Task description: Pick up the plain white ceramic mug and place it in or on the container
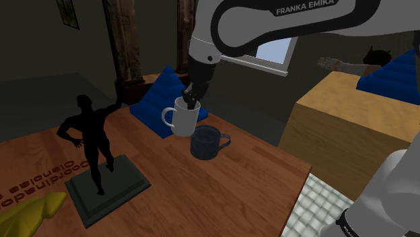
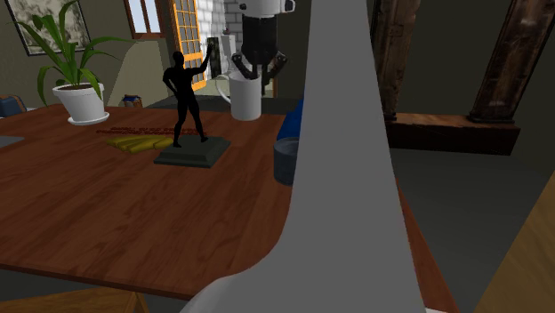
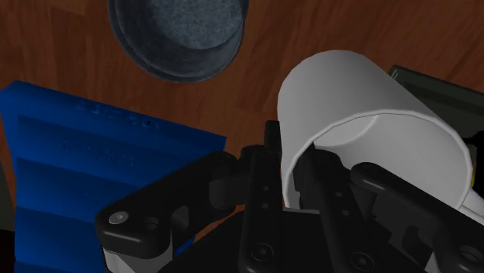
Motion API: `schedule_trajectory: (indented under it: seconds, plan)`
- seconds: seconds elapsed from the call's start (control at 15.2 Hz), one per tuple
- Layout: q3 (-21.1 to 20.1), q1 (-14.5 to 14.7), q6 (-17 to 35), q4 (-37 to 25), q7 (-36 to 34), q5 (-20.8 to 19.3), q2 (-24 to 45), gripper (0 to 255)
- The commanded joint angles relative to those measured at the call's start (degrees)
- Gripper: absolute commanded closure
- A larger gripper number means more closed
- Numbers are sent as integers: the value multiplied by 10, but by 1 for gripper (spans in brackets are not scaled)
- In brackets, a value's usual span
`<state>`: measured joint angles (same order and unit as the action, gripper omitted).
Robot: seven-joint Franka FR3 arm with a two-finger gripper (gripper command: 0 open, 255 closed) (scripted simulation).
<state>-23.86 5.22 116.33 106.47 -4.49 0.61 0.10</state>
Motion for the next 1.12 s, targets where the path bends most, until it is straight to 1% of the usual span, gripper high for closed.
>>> schedule_trajectory:
  seconds: [0.0,0.46,1.06]
  plan:
    - [15,-15,-1,16,35,14,-18,255]
    - [69,-61,-19,31,143,39,-47,255]
    - [68,-59,49,90,145,39,-37,255]
